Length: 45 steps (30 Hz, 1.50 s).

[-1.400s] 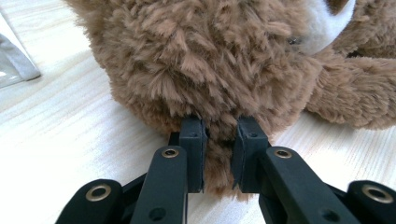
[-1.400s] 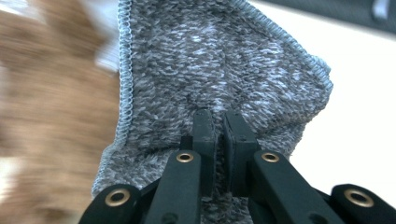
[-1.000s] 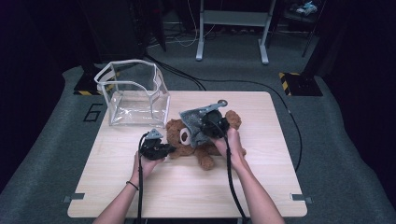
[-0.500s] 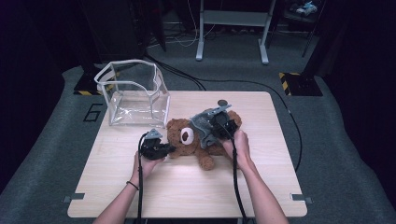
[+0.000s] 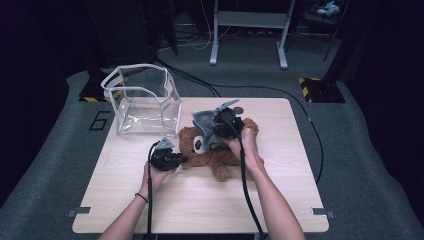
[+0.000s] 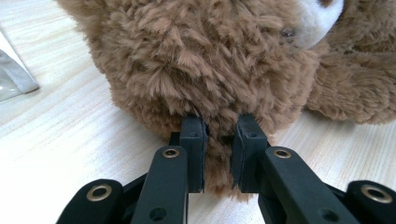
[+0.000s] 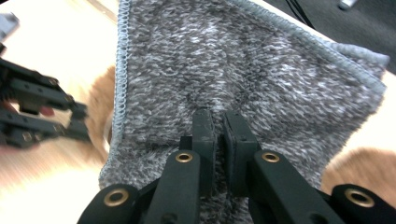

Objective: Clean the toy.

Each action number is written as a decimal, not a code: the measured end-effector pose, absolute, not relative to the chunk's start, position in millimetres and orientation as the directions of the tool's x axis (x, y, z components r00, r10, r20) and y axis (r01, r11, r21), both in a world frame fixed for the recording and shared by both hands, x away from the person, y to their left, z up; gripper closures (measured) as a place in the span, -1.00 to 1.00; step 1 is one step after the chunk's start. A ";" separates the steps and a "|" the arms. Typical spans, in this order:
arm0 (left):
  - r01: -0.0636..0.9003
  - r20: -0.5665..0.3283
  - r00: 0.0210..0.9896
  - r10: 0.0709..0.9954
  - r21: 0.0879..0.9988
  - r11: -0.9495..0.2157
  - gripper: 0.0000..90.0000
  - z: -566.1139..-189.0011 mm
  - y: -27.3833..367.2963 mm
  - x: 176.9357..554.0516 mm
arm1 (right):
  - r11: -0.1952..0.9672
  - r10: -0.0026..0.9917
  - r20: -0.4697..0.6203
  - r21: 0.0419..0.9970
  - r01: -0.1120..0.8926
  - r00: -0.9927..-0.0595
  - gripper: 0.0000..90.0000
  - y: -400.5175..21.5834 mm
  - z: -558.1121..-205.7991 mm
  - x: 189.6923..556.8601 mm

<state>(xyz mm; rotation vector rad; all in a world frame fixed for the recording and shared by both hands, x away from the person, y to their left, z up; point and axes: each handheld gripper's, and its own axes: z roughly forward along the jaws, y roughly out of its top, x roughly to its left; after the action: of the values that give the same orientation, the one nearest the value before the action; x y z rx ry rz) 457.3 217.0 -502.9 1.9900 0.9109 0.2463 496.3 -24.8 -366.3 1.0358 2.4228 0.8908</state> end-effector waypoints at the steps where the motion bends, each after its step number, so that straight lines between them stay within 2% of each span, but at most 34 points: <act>1: 0.500 -0.168 0.710 0.684 0.804 -0.322 0.72 -502.7 216.6 457.4 | 0.535 0.740 -0.078 0.671 0.514 -0.668 0.89 -17.8 -367.4 499.2; 8: 0.498 -0.157 0.707 0.690 0.803 -0.328 0.72 -502.6 215.4 457.5 | 0.536 0.721 -0.026 0.655 0.533 -0.692 0.88 16.3 -384.9 516.7; 11: 0.501 -0.157 0.704 0.692 0.801 -0.328 0.72 -502.9 215.6 457.7 | 0.526 0.730 -0.002 0.641 0.559 -0.684 0.88 16.9 -392.7 521.0; 14: 0.504 -0.158 0.703 0.694 0.799 -0.329 0.72 -502.0 215.1 457.2 | 0.533 0.739 -0.028 0.635 0.559 -0.673 0.89 13.0 -395.8 519.1; 19: 0.505 -0.166 0.706 0.688 0.799 -0.326 0.72 -501.8 216.8 459.1 | 0.573 0.748 -0.113 0.608 0.550 -0.654 0.89 -4.7 -398.8 516.5; 26: 0.507 -0.173 0.710 0.682 0.799 -0.325 0.72 -496.0 215.8 461.2 | 0.513 0.802 -0.093 0.614 0.600 -0.590 0.89 -36.6 -399.5 516.5; 33: 0.514 -0.184 0.706 0.684 0.797 -0.317 0.72 -492.5 215.0 462.6 | 0.506 0.827 -0.140 0.607 0.613 -0.544 0.89 -57.8 -394.4 513.5; 36: 0.521 -0.189 0.706 0.682 0.791 -0.320 0.72 -492.6 215.4 463.1 | 0.483 0.853 -0.165 0.610 0.628 -0.496 0.89 -69.4 -395.1 513.0; 39: 0.538 -0.209 0.703 0.679 0.781 -0.317 0.72 -491.7 215.8 464.5 | 0.458 0.855 -0.123 0.637 0.620 -0.504 0.89 -70.8 -389.2 506.5; 45: 0.551 -0.227 0.696 0.682 0.777 -0.304 0.72 -486.3 215.1 467.5 | 0.499 0.782 -0.103 0.696 0.517 -0.615 0.88 -38.3 -371.9 481.6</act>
<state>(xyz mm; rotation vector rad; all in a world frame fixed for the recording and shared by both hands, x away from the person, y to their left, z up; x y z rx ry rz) 467.5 215.1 -486.3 1.9892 0.9481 0.1803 481.6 -38.3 -371.9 1.0753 2.3392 0.8867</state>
